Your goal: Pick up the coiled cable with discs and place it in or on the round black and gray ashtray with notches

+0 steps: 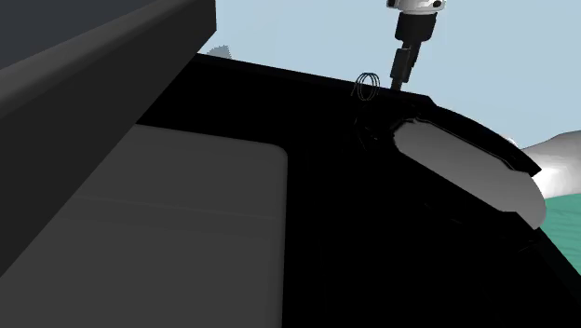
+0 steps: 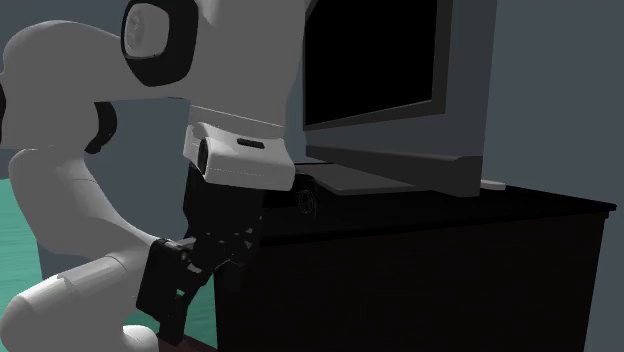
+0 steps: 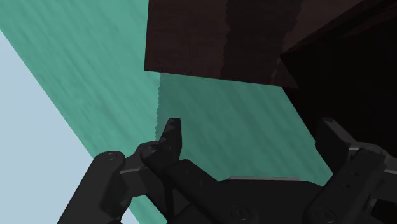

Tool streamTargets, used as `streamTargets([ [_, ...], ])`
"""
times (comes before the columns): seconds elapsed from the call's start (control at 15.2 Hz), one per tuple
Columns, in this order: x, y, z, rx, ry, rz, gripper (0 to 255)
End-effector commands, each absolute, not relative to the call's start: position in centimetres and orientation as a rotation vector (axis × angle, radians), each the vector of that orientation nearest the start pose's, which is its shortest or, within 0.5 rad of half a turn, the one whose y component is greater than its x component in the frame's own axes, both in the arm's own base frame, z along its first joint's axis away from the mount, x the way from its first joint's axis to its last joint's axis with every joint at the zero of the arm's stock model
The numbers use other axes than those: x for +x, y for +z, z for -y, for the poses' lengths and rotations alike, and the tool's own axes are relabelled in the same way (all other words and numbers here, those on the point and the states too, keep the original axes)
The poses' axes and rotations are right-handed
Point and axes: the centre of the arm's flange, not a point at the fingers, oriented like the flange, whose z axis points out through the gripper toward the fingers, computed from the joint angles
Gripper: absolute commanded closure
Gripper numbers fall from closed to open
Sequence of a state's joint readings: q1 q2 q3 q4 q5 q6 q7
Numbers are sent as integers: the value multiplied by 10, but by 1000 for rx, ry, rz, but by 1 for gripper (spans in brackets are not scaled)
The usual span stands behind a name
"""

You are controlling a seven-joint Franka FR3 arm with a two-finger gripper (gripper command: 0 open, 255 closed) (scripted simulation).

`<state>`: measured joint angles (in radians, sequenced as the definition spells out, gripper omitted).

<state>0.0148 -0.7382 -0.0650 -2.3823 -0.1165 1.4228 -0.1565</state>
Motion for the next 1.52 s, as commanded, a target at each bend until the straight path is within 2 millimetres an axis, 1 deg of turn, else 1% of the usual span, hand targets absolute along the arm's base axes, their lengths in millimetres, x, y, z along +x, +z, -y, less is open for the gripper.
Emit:
streamTargets([
  [0.0, 299, 552, 33, -3166, 363, 196, 0],
  [0.33, 280, 575, -18, -3135, 302, -79, 0],
  [0.66, 269, 599, -71, -3080, 240, -346, 0],
  [0.99, 266, 624, -125, -3001, 177, -603, 0],
  [1.32, 272, 650, -178, -2901, 115, -849, 0],
  [1.39, 272, 651, -179, -2898, 113, -855, 0],
  [1.45, 272, 646, -180, -2898, 113, -855, 0],
])
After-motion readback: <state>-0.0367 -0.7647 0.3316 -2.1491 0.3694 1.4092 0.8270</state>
